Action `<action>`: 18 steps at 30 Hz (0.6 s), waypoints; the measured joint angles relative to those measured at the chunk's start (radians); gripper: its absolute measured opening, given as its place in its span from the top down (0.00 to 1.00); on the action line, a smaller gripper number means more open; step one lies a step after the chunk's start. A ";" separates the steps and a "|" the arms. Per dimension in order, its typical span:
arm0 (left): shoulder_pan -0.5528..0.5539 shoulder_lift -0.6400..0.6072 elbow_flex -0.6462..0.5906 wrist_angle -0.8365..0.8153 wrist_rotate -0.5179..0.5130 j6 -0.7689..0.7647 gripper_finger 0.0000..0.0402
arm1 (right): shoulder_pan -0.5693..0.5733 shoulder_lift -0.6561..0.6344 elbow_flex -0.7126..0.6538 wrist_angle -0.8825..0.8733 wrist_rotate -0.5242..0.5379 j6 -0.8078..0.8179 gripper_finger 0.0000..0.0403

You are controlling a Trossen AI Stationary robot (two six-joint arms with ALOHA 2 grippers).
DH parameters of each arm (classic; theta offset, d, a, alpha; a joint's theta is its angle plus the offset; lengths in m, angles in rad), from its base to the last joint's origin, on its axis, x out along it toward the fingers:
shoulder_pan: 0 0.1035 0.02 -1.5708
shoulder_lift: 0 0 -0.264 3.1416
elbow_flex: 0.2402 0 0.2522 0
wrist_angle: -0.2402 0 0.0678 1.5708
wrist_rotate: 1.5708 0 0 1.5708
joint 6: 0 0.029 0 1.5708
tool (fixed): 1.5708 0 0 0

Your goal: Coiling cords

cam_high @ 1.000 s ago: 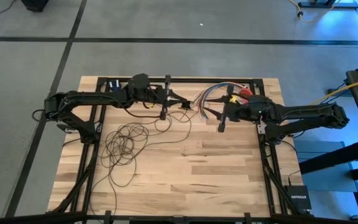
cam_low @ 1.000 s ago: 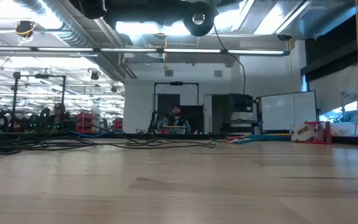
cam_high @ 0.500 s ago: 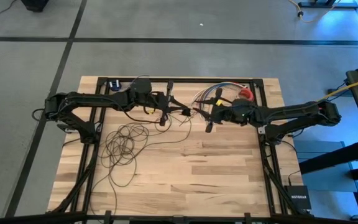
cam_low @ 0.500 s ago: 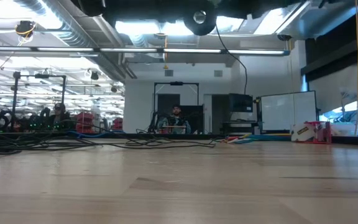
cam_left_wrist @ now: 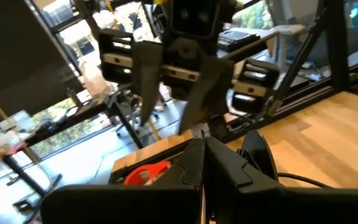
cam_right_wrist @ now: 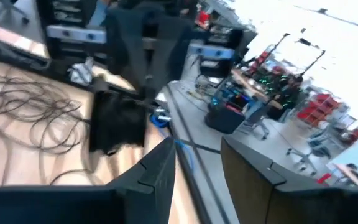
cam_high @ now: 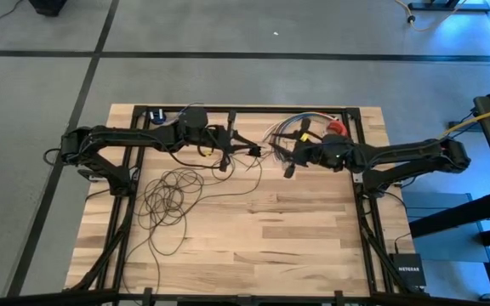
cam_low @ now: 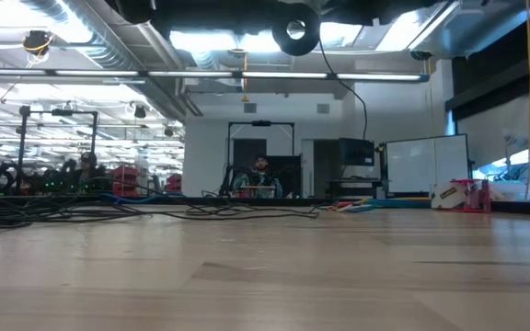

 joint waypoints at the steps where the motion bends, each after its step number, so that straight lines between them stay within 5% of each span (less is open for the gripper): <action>1: 0.000 0.000 0.000 -0.002 -0.007 0.000 1.00 | 0.000 -0.001 0.000 -0.008 -0.021 0.006 0.67; 6: -0.001 0.000 0.000 0.008 -0.017 0.000 1.00 | -0.001 0.011 0.000 0.000 -0.149 0.048 0.67; 18: -0.033 0.000 0.000 0.024 -0.017 0.018 1.00 | -0.008 0.060 0.000 0.066 -0.127 0.018 0.70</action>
